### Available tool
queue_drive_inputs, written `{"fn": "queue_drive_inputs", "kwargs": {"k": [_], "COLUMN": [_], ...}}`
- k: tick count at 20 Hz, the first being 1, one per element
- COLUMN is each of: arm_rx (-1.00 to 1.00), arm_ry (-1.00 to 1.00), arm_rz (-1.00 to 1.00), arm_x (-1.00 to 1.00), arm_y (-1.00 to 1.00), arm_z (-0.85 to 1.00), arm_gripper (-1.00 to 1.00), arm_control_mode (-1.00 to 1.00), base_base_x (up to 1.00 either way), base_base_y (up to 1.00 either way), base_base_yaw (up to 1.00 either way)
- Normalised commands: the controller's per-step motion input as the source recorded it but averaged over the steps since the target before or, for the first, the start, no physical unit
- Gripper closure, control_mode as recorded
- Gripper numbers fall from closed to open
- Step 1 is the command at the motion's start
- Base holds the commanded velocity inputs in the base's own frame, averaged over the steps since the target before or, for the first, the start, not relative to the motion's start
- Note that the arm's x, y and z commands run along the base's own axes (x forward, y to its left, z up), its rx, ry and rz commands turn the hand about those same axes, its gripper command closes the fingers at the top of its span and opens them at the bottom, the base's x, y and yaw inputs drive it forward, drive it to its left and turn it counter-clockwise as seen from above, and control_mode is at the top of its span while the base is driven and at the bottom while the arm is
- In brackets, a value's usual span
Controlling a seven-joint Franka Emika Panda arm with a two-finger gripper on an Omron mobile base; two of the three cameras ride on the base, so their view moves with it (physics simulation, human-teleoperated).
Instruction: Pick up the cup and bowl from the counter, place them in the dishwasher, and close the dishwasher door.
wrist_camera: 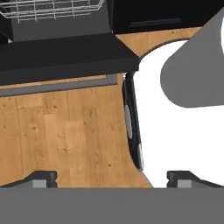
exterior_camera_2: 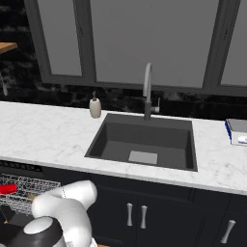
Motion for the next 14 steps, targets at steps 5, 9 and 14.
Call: {"fn": "queue_drive_inputs", "kwargs": {"k": [5, 9, 14], "arm_rx": [0.01, 0.0, -0.06], "arm_ry": [0.0, -0.01, -0.06], "arm_rz": [-0.03, 0.0, 0.0], "arm_x": [-0.42, -0.26, -0.25], "arm_y": [0.17, 0.32, 0.49], "arm_z": [-0.08, -0.07, -0.28], "arm_gripper": [-1.0, -1.0, -1.0], "arm_control_mode": [-1.0, -1.0, -1.0], "base_base_x": [0.0, 0.0, 0.0], "base_base_y": [0.0, 0.0, 0.0], "base_base_yaw": [0.0, 0.0, 0.0]}}
